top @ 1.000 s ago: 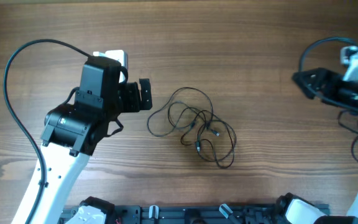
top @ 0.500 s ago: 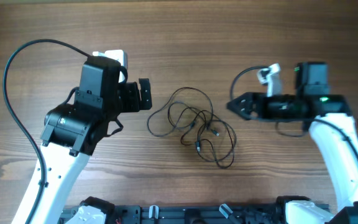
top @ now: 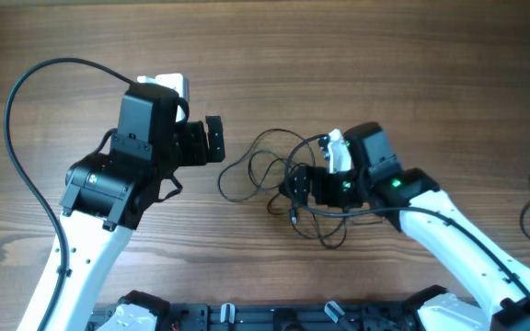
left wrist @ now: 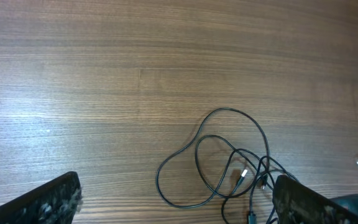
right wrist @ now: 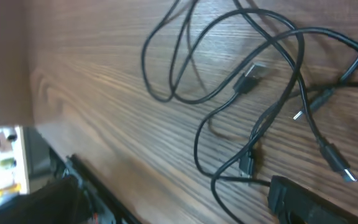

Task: Untangle cables
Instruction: 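Return the right gripper to the pile and grasp another cable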

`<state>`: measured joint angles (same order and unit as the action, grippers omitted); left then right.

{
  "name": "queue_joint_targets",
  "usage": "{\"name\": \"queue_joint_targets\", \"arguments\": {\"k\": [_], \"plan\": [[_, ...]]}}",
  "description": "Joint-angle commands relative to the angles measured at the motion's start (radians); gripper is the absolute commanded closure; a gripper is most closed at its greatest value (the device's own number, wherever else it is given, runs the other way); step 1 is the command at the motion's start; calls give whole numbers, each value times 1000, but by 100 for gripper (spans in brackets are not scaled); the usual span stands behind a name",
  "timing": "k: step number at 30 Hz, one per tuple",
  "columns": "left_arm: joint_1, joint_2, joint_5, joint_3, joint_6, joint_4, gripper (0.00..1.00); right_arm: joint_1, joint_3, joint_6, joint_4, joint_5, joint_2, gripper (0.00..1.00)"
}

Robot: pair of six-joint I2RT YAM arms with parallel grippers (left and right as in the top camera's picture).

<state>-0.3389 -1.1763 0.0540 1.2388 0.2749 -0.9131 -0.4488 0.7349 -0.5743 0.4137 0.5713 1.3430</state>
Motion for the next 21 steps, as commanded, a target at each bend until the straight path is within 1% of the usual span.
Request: {"name": "queue_joint_targets", "arguments": {"k": [1,4,9,12,13,14,17,20,21], "plan": [[5,4,-5,6,-13,2,0,-32,-28,-136,-35,-105,10,0],[5,4,-5,6,-13,2,0,-50,-42,-136,-78,-105,20,0],[5,4,-5,6,-13,2,0,-59,-44,-163,-117,-108,95,1],[5,4,-5,6,-13,2,0,-59,-44,-170,-134,-107,159,6],[5,4,-5,6,-13,2,0,-59,-44,-169,-138,-100,198,15],[5,4,-5,6,-13,2,0,-59,-44,-169,-141,-100,219,21],[5,4,-5,6,-13,2,0,-59,-44,-190,-151,-100,269,56],[5,4,-5,6,-13,2,0,-59,-44,-188,-163,-100,273,63],[5,4,-5,6,-13,2,0,-59,-44,-188,-175,-100,272,68]]}}
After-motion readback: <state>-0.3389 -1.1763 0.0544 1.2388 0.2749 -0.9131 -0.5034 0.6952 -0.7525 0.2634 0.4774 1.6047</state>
